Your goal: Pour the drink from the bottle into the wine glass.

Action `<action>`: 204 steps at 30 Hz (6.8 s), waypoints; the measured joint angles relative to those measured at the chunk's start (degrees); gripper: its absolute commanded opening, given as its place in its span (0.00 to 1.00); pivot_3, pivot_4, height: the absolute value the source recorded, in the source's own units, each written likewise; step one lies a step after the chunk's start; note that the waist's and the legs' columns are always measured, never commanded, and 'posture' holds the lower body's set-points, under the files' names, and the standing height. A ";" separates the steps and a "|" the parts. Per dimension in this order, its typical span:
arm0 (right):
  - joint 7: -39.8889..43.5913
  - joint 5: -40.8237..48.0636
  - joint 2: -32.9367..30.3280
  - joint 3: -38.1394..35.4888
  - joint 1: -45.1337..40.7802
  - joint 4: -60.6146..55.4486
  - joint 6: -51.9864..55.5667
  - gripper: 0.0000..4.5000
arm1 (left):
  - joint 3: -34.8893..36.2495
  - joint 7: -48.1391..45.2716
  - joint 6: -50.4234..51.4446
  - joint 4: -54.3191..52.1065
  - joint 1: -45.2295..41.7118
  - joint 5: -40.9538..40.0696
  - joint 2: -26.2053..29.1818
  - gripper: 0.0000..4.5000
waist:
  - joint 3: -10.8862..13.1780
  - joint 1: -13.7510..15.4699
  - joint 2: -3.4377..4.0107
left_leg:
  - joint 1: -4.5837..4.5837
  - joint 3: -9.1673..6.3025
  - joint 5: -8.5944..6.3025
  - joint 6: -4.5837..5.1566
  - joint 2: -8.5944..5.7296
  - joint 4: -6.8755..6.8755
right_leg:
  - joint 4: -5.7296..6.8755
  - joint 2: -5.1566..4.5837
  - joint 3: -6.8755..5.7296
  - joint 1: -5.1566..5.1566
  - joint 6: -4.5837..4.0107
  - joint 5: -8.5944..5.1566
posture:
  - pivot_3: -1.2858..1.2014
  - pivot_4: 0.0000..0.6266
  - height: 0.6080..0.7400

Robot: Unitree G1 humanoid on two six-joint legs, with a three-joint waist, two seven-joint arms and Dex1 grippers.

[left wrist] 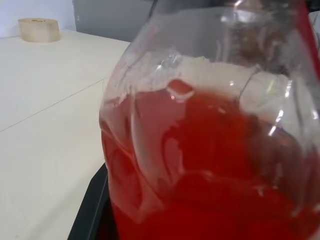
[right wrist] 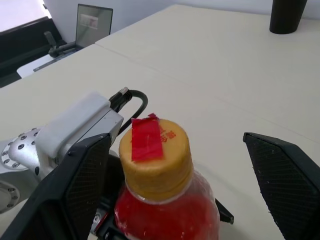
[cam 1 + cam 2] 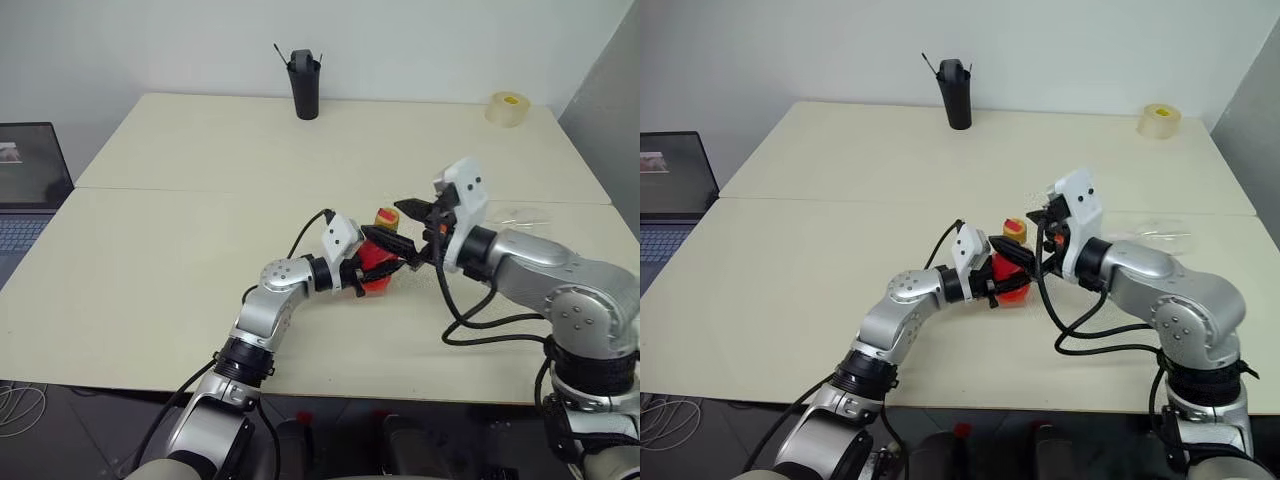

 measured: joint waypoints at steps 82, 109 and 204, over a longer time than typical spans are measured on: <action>-4.09 9.55 -0.77 -5.94 2.84 -5.35 4.24 1.00 | 1.07 0.10 -0.44 0.92 -0.34 0.98 -0.06 0.40 | -0.02 -0.06 0.03 | -0.05 -0.10 0.00 0.02 -0.04 0.01 | 0.01 -0.08 -0.06 0.01 0.05 -0.02 | 0.52 0.24 1.00; 2.87 9.35 -5.37 -4.98 0.99 -4.15 0.72 0.27 | 0.57 -0.22 -0.75 -0.88 -0.41 0.95 -0.24 0.40 | -0.01 0.05 0.02 | -0.07 -0.09 0.00 0.02 -0.08 0.02 | -0.02 -0.11 -0.07 0.01 0.05 -0.02 | 0.52 0.24 1.00; 6.68 -4.88 -6.50 -13.51 14.07 -12.39 -0.72 1.00 | 12.35 12.35 -6.53 12.60 -5.37 3.31 8.45 0.39 | -0.08 -0.28 0.06 | 0.34 0.38 -0.02 0.03 -0.01 -0.10 | 0.11 0.36 0.12 0.07 0.04 -0.01 | 0.52 0.24 1.00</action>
